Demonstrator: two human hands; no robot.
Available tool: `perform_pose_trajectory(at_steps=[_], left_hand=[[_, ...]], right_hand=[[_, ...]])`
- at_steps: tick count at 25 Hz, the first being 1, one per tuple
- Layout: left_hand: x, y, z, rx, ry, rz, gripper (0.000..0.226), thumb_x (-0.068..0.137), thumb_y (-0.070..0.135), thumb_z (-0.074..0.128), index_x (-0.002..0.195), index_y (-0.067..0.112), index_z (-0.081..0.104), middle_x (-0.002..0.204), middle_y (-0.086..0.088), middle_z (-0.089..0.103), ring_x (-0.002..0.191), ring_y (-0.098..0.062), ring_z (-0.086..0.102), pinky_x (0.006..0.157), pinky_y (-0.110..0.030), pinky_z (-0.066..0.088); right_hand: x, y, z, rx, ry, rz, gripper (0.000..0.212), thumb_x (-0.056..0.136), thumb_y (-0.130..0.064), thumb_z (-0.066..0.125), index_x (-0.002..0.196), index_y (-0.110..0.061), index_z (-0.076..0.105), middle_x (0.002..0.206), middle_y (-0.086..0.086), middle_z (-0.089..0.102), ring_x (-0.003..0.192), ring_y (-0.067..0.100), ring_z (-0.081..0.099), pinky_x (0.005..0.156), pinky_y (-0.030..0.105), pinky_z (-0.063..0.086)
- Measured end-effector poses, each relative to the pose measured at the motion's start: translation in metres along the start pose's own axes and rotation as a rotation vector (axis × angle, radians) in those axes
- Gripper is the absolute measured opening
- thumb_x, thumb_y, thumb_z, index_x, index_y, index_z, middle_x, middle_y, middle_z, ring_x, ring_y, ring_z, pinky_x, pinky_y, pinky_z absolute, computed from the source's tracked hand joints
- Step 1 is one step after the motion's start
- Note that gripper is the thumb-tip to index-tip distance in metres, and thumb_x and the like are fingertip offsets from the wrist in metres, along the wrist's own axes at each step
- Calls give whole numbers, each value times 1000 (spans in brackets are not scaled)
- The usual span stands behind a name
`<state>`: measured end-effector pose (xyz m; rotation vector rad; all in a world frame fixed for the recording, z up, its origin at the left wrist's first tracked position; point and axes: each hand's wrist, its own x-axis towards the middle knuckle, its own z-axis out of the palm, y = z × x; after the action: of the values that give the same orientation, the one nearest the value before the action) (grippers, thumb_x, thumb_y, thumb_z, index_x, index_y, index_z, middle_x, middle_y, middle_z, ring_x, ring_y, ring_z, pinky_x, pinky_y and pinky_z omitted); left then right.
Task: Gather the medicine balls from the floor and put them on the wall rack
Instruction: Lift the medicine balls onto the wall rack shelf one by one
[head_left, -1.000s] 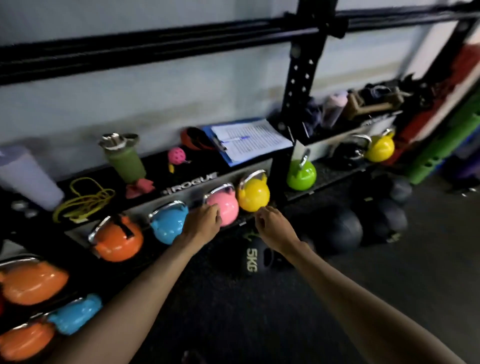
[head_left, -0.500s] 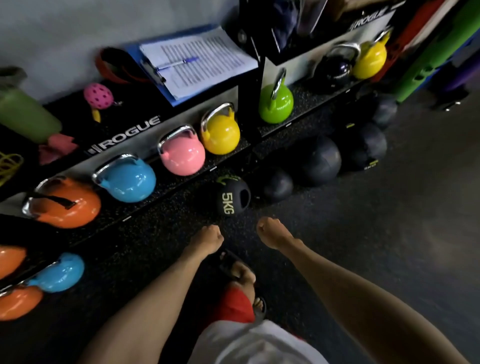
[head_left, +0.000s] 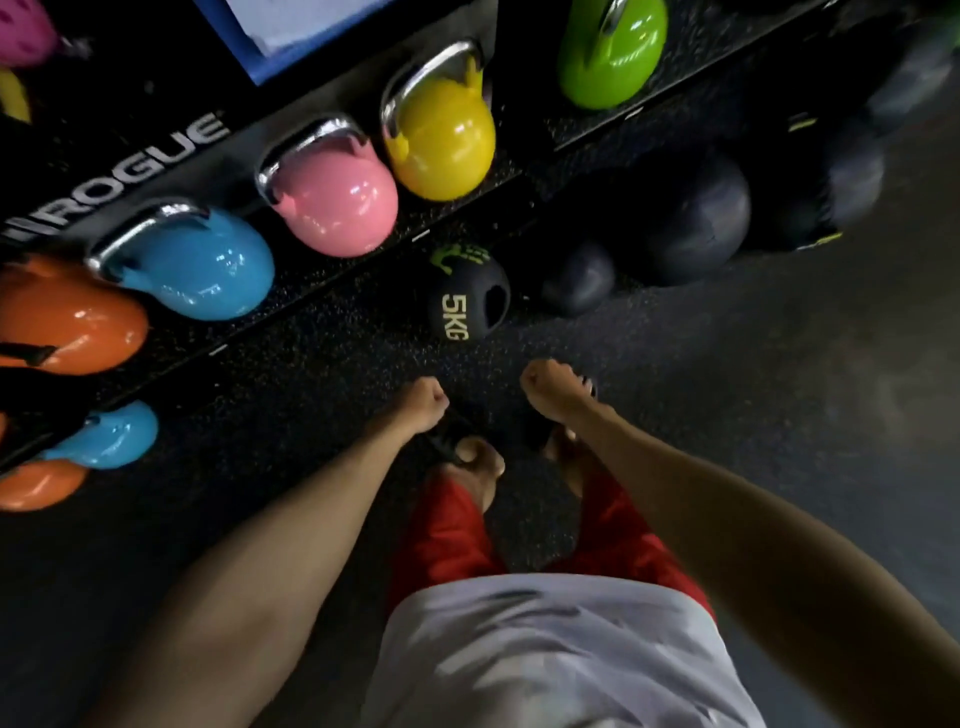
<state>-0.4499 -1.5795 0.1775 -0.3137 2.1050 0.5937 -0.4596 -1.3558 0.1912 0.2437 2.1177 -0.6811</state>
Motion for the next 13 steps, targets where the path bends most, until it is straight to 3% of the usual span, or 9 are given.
perform_pose_trajectory(at_steps=[5, 8, 10, 13], left_hand=[[78, 4, 14, -173, 46, -87, 16, 96, 17, 55, 99, 8, 68, 98, -13, 71, 93, -31, 67, 82, -36, 54], [154, -6, 27, -262, 132, -146, 15, 96, 19, 57, 99, 10, 68, 101, -14, 71, 97, -31, 67, 81, -33, 50], [204, -18, 33, -299, 182, -190, 14, 97, 21, 57, 102, 13, 67, 107, -12, 70, 102, -31, 66, 86, -35, 50], [296, -44, 47, -347, 259, -253, 29, 98, 19, 54, 125, 9, 59, 128, -13, 62, 118, -31, 58, 97, -34, 44]], right_hand=[[92, 25, 2, -21, -78, -29, 23, 98, -18, 45, 87, -7, 61, 88, 14, 61, 80, 33, 59, 70, 33, 39], [177, 47, 10, -50, -63, -64, 26, 98, -17, 46, 92, 0, 64, 99, 22, 66, 94, 41, 63, 75, 41, 47], [230, 60, 15, -38, -12, -67, 27, 99, -16, 45, 109, 0, 64, 112, 25, 65, 105, 43, 61, 84, 43, 48], [331, 80, 34, 56, 56, 19, 41, 99, -20, 46, 137, -5, 48, 128, 23, 60, 115, 44, 58, 92, 46, 50]])
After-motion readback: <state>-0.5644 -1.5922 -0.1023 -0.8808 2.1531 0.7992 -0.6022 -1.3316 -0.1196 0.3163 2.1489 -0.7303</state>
